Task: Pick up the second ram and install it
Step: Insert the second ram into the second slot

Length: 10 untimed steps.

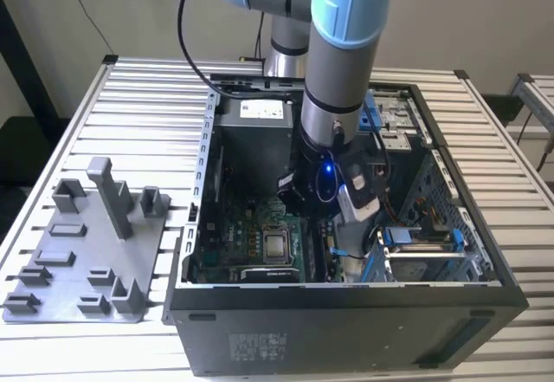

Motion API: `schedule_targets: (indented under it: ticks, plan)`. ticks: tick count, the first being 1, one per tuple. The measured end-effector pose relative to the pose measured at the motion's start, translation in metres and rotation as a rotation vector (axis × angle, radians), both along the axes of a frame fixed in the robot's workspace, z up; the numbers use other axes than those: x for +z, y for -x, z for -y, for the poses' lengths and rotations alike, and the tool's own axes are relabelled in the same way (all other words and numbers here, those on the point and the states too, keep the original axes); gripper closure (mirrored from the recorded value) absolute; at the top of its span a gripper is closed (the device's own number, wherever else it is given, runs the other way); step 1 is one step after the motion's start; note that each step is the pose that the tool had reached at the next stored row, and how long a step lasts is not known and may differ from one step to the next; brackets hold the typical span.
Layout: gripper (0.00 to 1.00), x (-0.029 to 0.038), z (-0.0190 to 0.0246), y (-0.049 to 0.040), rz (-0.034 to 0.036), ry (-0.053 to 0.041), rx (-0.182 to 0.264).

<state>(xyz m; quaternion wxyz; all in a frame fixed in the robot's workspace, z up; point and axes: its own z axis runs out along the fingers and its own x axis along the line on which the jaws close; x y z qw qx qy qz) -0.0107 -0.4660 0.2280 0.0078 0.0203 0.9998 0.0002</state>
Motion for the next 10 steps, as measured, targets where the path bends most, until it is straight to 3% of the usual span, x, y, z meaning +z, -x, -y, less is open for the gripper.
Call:
schedule_targets:
  ticks: [3,10]
  plan:
    - [0.86,-0.0017,0.0000,0.0000,0.0051,0.0000,0.015]
    - [0.86,-0.0044,-0.0013,0.0000,0.0055,-0.0057,0.027]
